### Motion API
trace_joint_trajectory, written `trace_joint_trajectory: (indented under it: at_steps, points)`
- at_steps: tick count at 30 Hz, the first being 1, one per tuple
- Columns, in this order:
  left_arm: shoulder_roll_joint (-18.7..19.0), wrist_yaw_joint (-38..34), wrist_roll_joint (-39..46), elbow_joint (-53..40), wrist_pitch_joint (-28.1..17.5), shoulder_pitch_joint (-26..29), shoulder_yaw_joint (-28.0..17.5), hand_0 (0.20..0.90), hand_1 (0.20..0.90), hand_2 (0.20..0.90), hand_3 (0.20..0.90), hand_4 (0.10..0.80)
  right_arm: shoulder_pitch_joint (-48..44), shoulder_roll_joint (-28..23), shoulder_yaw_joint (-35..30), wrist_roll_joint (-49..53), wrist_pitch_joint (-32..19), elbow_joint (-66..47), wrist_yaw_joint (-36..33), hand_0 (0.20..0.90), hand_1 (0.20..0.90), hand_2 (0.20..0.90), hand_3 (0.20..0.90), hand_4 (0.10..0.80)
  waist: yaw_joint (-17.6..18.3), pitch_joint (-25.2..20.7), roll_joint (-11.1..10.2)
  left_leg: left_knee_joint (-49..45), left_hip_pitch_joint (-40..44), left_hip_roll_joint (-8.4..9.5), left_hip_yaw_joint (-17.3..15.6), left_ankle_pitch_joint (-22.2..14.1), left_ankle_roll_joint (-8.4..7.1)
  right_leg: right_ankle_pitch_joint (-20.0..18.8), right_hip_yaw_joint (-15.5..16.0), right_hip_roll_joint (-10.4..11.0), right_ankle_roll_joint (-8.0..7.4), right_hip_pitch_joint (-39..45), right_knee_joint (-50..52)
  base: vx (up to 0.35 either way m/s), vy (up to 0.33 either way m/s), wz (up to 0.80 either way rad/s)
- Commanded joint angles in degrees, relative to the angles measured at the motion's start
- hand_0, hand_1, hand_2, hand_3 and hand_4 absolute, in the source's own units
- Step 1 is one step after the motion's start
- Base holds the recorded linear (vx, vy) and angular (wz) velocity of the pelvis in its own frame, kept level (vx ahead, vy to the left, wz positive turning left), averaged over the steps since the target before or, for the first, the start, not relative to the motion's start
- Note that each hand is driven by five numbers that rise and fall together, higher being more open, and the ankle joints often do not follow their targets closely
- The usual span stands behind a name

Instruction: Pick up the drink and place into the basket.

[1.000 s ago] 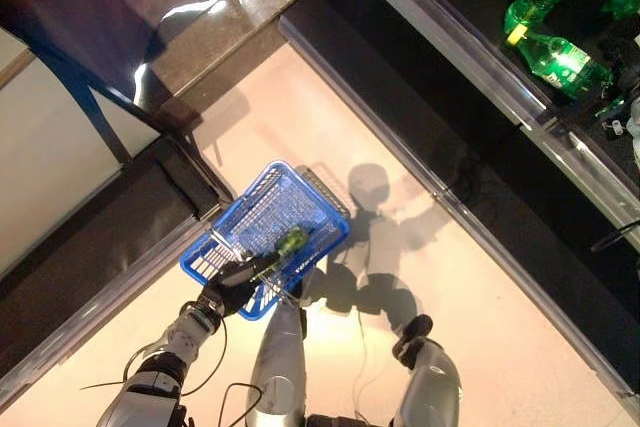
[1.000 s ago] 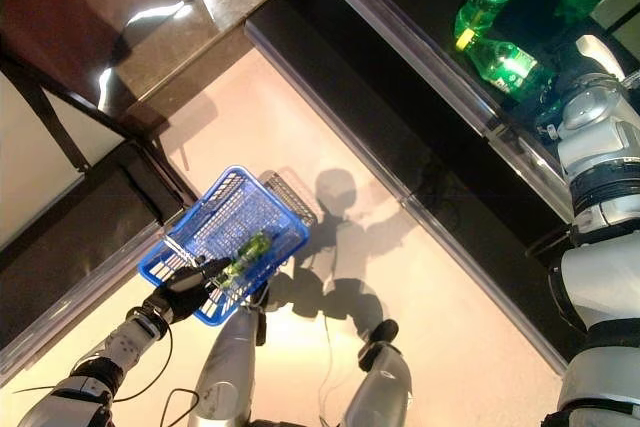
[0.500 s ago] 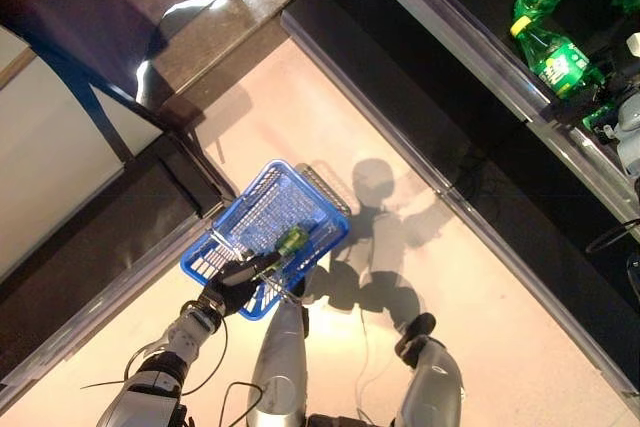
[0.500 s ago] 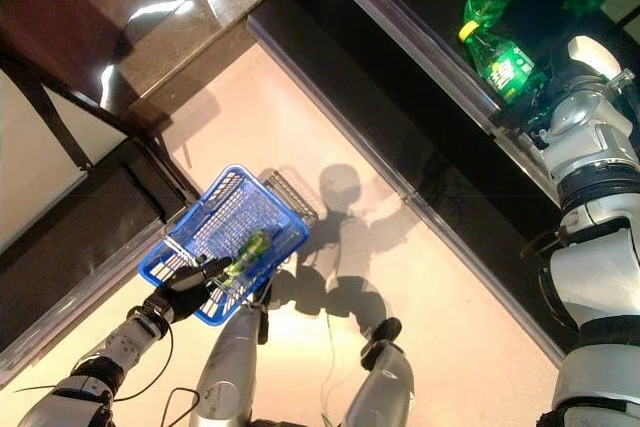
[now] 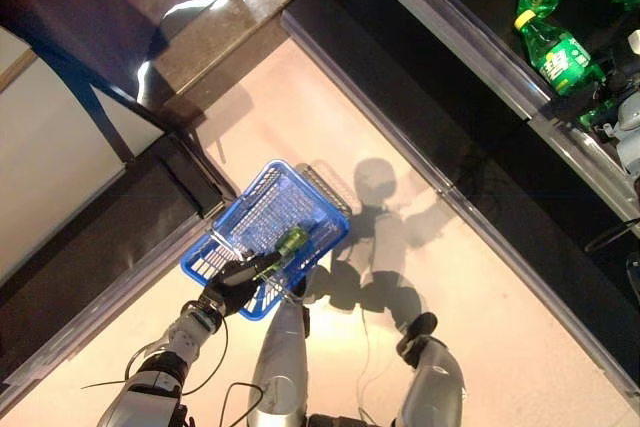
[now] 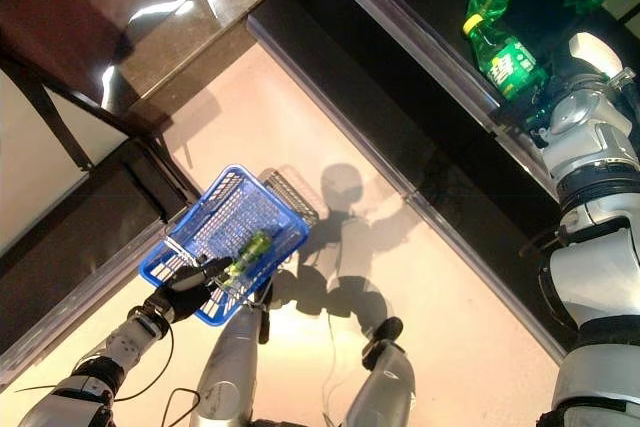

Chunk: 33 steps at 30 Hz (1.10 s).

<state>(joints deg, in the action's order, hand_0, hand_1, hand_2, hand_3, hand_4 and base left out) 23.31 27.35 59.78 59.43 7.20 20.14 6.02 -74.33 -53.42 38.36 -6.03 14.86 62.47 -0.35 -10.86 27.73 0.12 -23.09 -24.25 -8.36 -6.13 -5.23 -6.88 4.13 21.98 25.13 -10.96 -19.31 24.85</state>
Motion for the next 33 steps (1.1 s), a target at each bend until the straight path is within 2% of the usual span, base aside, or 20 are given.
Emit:
trace_joint_trajectory:
  at_steps: [1, 24, 33]
  points:
    - [2.1, 4.9, -1.4, -0.8, -0.2, -6.4, 5.2, 0.300, 0.300, 0.300, 0.200, 0.100, -5.2, -0.9, 1.5, -1.2, 0.1, 2.7, -2.2, 0.300, 0.300, 0.300, 0.200, 0.100, -2.3, -3.8, 1.1, 7.5, 1.9, -2.13, -0.1, 4.0, 1.61, -5.0, -2.3, 2.5, -1.43, -9.1, 3.6, 0.000, 0.000, 0.00]
    - [2.1, 5.1, -1.0, -0.7, -0.7, -6.6, 5.0, 0.300, 0.300, 0.300, 0.200, 0.100, -3.3, -1.2, -1.1, 5.6, -3.1, 0.4, -3.1, 0.300, 0.300, 0.300, 0.200, 0.100, -1.5, -4.1, 1.0, 7.8, 2.7, -2.71, -1.0, 4.0, 1.36, -4.8, -2.6, 2.1, -1.33, -8.8, 3.3, 0.000, 0.000, 0.00]
    - [1.8, 4.7, -0.7, -1.8, -1.7, -8.0, 4.4, 0.300, 0.300, 0.300, 0.200, 0.100, 0.4, -2.3, -4.1, 9.8, -5.3, -7.5, -4.6, 0.300, 0.300, 0.300, 0.200, 0.100, -0.4, -4.8, 0.3, 9.5, 5.1, -3.00, -2.3, 4.3, 1.17, -5.5, -2.6, 1.3, -1.40, -6.5, 1.0, 0.001, 0.000, -0.02]
